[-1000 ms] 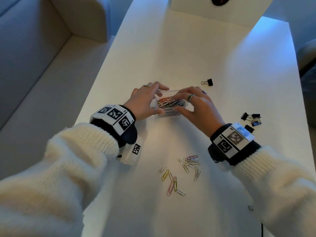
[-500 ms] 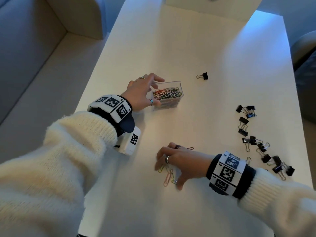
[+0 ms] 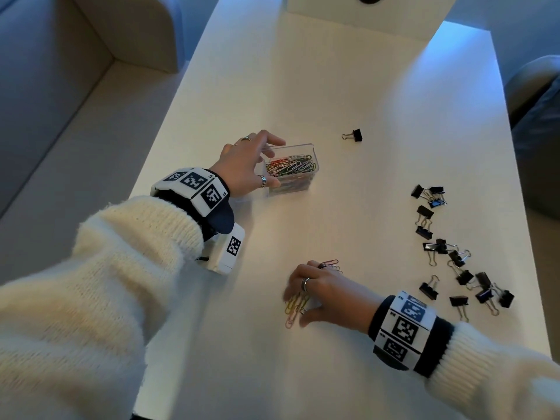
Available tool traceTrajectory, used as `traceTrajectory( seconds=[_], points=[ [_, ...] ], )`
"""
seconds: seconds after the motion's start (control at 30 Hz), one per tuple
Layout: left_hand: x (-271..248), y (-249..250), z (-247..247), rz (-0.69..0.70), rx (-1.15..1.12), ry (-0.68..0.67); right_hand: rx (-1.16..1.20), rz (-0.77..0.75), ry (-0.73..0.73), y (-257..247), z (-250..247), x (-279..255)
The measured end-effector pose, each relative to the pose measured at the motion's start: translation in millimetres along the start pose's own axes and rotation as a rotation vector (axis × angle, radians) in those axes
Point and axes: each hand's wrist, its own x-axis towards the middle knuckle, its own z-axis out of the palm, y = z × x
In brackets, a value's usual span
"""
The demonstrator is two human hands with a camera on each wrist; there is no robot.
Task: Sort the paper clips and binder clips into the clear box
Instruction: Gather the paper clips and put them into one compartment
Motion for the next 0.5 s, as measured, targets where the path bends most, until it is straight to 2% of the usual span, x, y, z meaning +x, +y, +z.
traceTrajectory(
  seconds=[0.1, 0.23, 0.5],
  points=[
    [-0.4, -0.1, -0.5, -0.003, -0.006, 0.0, 0.097, -0.03, 0.044, 6.6, -0.2, 1.2],
    [-0.5, 0.2, -0.7, -0.004, -0.012, -0.001, 0.074, -0.076, 0.067, 12.2, -0.9, 3.3],
    [-1.8, 0.4, -0.6, 0.0, -0.018, 0.004, -0.206, -0.181, 0.167, 12.3, 6.5, 1.9]
  ],
)
